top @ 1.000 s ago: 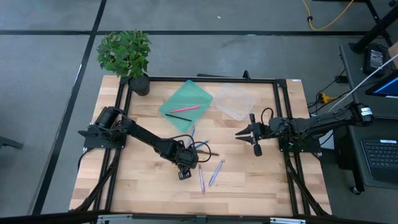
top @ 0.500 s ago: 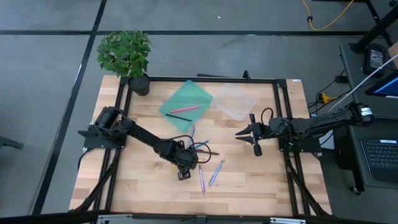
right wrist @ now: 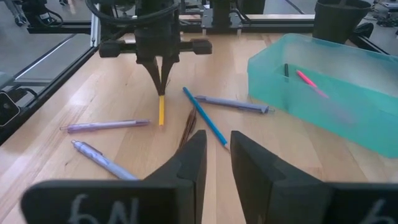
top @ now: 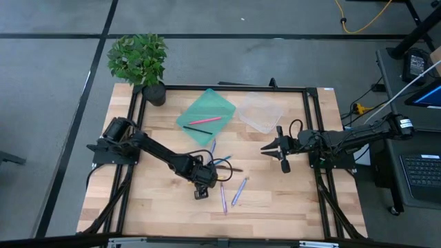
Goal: Sort pens & pencils
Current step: Put the yellow pencil into the blue bin
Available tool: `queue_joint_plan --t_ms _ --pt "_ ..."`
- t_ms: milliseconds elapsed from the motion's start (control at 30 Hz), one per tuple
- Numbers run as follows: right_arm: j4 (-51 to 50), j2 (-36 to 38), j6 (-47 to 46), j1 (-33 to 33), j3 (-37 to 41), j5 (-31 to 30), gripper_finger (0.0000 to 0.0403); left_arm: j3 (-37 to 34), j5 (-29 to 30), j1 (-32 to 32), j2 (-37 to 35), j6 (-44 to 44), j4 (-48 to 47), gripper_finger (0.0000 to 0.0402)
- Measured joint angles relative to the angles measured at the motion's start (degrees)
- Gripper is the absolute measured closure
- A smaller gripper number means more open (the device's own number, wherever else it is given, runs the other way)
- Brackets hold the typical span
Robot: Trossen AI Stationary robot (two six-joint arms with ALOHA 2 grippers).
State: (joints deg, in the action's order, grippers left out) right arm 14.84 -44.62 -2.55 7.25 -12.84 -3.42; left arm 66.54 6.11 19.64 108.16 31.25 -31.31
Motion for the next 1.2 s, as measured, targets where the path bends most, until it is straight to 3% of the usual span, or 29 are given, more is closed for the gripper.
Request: queue_joint_plan --t_ms 667,933,1200 --pt "-0.48 0.01 -0.02 0.0 0.0 -0.02 0.0328 0.15 1.76 0.68 -1.59 -1.91 -2.82 0.04" --pt "-0.83 0.01 -0.02 0.0 0.0 -0.02 0.0328 0.26 6.15 2.75 -7.74 -0.76 -3.9 0.0401" --pt "-0.93 0.01 -0.21 0.0 -0.02 -0.02 0.0328 0.28 7.86 2.36 -6.22 0.48 -3.92 0.0401"
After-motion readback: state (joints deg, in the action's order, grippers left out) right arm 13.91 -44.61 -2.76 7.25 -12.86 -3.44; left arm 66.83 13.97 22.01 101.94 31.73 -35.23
